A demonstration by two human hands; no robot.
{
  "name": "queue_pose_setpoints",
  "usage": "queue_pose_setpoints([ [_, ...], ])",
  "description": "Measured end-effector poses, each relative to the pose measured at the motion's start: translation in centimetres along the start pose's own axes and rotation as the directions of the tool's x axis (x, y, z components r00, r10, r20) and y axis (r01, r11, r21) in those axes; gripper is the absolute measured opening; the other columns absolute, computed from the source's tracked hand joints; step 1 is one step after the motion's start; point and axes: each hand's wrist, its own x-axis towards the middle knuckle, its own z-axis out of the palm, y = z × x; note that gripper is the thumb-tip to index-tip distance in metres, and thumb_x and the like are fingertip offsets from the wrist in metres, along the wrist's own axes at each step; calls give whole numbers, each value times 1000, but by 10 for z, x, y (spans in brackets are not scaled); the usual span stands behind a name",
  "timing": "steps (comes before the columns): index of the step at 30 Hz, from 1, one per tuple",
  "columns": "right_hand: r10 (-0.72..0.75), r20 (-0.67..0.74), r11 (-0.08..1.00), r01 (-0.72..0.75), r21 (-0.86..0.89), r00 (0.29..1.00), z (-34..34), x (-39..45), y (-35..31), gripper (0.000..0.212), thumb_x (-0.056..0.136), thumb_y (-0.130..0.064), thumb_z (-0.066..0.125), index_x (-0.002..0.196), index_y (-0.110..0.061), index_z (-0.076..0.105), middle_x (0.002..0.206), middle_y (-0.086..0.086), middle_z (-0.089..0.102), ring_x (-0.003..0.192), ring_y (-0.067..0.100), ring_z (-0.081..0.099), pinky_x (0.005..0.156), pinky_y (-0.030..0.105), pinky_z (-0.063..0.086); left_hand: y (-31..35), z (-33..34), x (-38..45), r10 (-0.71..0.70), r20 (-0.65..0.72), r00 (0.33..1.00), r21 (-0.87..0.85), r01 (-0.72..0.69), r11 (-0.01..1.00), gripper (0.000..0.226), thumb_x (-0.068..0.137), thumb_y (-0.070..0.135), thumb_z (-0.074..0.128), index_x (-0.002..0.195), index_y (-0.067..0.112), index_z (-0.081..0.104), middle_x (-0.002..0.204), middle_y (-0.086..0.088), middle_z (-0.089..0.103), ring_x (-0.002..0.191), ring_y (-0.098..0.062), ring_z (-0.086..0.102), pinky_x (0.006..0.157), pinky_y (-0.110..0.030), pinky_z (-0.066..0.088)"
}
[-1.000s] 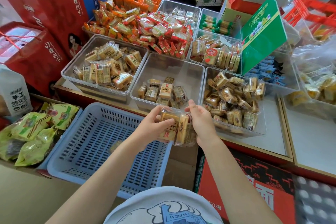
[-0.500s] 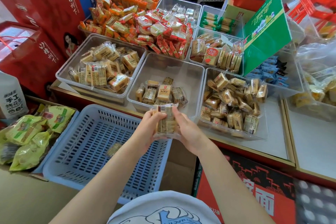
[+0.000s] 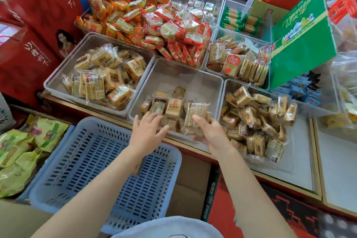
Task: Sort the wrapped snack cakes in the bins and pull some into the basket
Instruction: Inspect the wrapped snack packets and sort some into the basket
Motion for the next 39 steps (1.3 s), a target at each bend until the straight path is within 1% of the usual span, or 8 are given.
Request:
queue_pose_setpoints([
  [4,88,-30,994,-90,-54,996,21,53,-10,106,53,-61,86,140,-15,48,132,9,65,109,27,71,82,43,62,-16,26,11,4,26,1000,187,-9,982,93,90,73,-7,154,24,41,162,0,35,155,-20,19,122,-48,-16],
  [7,86,-76,993,-91,-76,993,45,95,-19,121,47,-67,83,147,-17,35,136,5,60,117,29,65,99,55,55,-25,34,12,18,-5,1000,188,-16,982,99,89,76,-14,151,26,45,158,0,40,152,-22,25,119,-43,-23],
  [13,-8,-51,986,0,-164,999,91,125,-37,77,86,-35,78,145,-10,35,133,8,56,104,19,67,92,43,60,-22,36,14,-13,12,1000,186,10,983,89,92,69,-7,150,26,43,161,1,32,153,-23,17,114,-40,-32],
  [17,-18,-54,967,4,-256,998,75,108,-28,57,92,-25,73,140,-14,44,119,9,64,102,21,69,86,38,61,-25,36,13,-3,16,1000,173,1,985,87,93,69,-5,150,26,44,162,-1,33,153,-23,18,115,-41,-30],
  [23,-168,-114,980,153,-128,979,15,38,-15,8,100,-16,62,107,-18,60,102,8,71,80,18,73,69,29,59,-15,29,12,-34,31,999,190,28,981,82,95,70,3,145,23,47,159,-2,36,152,-25,20,123,-47,-16],
  [26,-203,-256,979,193,-62,945,-28,17,-7,5,100,-12,61,103,-16,62,94,8,72,74,16,71,66,28,58,17,32,12,40,103,994,220,-62,974,67,103,63,25,154,20,36,162,-2,34,153,-23,20,125,-50,-9],
  [31,-122,-387,991,132,-1,914,-109,7,14,6,99,-15,63,106,-16,63,101,8,72,84,15,70,67,25,57,113,74,14,293,108,950,55,-300,952,77,103,59,39,164,23,10,171,-3,14,157,-19,13,125,-38,6],
  [39,15,-402,982,62,177,916,-178,48,29,40,98,-24,67,132,-9,52,112,3,65,107,21,68,94,36,59,178,112,59,156,-65,986,46,-154,987,90,101,64,37,164,10,3,172,-12,4,159,-23,7,124,-44,27],
])
